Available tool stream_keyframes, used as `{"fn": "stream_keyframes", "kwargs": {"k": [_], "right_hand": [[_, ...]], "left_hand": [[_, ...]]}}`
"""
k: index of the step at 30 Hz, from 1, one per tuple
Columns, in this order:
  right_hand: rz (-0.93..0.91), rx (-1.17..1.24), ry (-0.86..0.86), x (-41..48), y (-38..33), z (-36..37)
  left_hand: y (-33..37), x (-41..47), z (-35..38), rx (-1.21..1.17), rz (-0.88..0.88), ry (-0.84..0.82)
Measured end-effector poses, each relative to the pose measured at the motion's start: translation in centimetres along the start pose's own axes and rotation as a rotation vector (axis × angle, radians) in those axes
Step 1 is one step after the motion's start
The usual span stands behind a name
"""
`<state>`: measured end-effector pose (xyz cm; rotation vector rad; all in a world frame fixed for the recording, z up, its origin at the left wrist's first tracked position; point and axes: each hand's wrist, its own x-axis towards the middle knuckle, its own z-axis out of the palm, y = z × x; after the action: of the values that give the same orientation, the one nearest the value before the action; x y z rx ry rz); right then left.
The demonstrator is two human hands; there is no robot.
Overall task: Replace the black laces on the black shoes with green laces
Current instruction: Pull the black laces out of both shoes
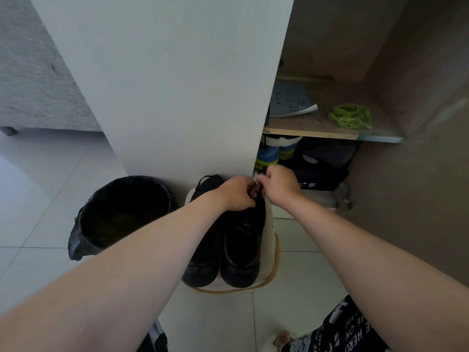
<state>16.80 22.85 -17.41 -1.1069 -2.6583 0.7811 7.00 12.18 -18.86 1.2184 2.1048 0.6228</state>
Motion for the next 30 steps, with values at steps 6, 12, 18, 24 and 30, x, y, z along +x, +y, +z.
{"fn": "stream_keyframes", "kwargs": {"k": [6,12,18,24,30], "right_hand": [[-0.169,0.225,0.232,-0.4,-1.1,-0.9],[0.139,0.208,-0.236,-0.8,-0.9,-1.1],[0.146,0.027,-0.389,-1.1,0.0,-0.1],[0.191,0.068,-0.369,-0.6,0.9,0.5],[0.048,0.426,0.279,0.6,-0.7,-1.6]], "left_hand": [[0.2,-0.3,-0.5,-0.073,-0.024,0.047],[0.1,-0.2,-0.7,-0.09,-0.058,0.165],[-0.4,-0.1,-0.4,-0.147,-0.04,0.141],[-0.6,-0.4,-0.5,-0.11,-0.002,0.028],[-0.3,-0.3,0.0,-0.066,-0.008,-0.039]]}}
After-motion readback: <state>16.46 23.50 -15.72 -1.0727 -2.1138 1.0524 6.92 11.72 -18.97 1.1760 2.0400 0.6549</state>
